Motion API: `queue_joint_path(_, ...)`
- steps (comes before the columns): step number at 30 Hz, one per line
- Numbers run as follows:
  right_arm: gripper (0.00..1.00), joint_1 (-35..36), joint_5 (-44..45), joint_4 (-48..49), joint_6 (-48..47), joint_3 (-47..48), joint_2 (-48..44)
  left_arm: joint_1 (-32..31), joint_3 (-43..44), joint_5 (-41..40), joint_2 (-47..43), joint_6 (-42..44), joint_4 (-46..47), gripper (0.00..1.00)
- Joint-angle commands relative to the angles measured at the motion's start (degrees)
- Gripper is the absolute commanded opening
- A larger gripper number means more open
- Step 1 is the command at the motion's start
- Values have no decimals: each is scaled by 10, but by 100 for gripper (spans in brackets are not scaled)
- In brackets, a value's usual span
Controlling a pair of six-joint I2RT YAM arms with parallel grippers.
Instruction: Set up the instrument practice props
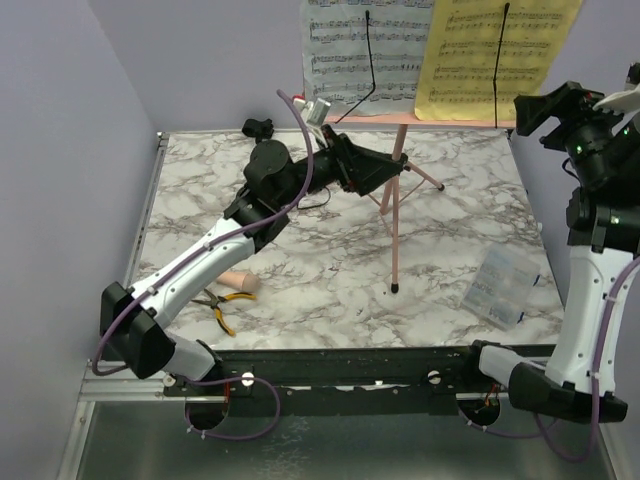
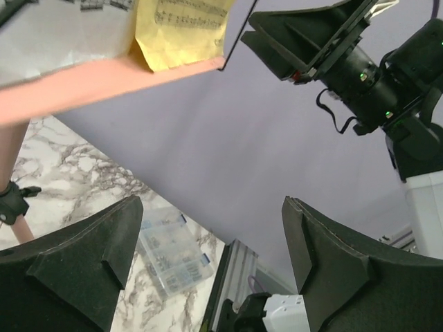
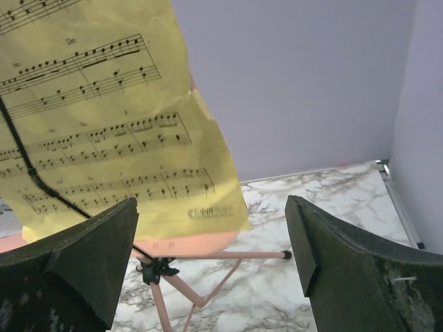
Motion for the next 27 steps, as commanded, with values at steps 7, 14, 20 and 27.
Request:
queue_joint_path(7,95,-3,50,-68,12,-133,-159,-2,-153,7,-215,115,-7,94)
queue_joint_path(14,95,-2,-166,-19,71,-312,-214,-1,-231,-144,-317,165,-163,94)
queue_joint_path(20,100,6,-396,205,252,-572,-210,-1,-332,-314,-343,126,-324,95)
queue_joint_path(27,100,193,-282,287,257,-660,-149,123,-377,-323,-286,7,-387,99)
